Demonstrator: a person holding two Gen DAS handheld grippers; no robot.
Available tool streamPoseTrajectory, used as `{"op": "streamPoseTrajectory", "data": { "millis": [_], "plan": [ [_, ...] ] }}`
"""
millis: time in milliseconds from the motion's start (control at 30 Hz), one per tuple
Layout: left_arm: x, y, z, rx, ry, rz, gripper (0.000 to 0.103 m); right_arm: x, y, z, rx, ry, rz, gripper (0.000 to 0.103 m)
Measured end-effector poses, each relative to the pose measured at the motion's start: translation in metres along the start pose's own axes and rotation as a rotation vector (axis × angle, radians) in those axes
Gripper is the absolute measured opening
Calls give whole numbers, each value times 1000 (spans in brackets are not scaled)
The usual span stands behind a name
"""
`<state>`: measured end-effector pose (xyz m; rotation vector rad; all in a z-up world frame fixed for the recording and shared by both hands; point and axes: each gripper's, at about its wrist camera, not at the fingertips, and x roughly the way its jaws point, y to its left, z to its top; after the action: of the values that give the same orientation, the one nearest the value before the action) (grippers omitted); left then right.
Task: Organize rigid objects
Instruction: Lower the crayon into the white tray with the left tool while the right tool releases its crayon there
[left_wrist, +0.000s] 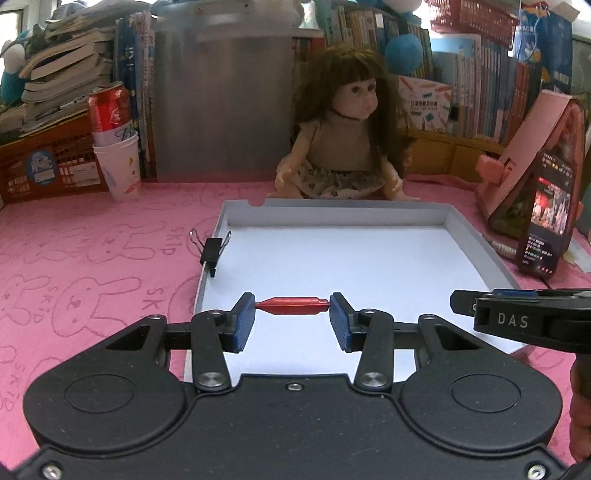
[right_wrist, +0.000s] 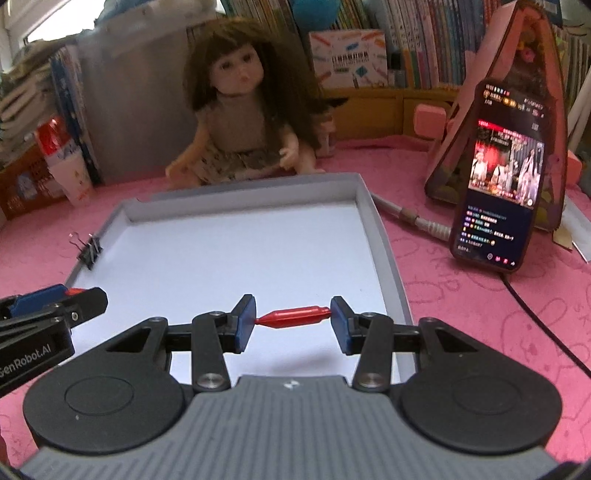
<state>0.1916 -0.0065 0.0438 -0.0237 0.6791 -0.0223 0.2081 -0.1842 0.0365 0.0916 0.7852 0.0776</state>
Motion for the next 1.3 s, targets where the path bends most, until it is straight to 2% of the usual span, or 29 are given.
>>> {"op": "streamPoseTrajectory", "data": {
  "millis": [833, 1033, 1167, 1300],
  "plan": [
    [29, -1, -15, 21, 107, 31, 42, 21, -1, -3, -7, 87, 0, 52],
    [30, -1, -16, 27, 102, 34, 42, 21, 0, -4, -14, 85, -3, 53],
    [25, -2, -16, 29, 91, 22, 43, 18, 0, -4, -8, 73, 8, 64],
    [14, -3, -16, 44, 62, 3, 53, 8, 0, -3, -14, 35, 21, 73]
  ]
}}
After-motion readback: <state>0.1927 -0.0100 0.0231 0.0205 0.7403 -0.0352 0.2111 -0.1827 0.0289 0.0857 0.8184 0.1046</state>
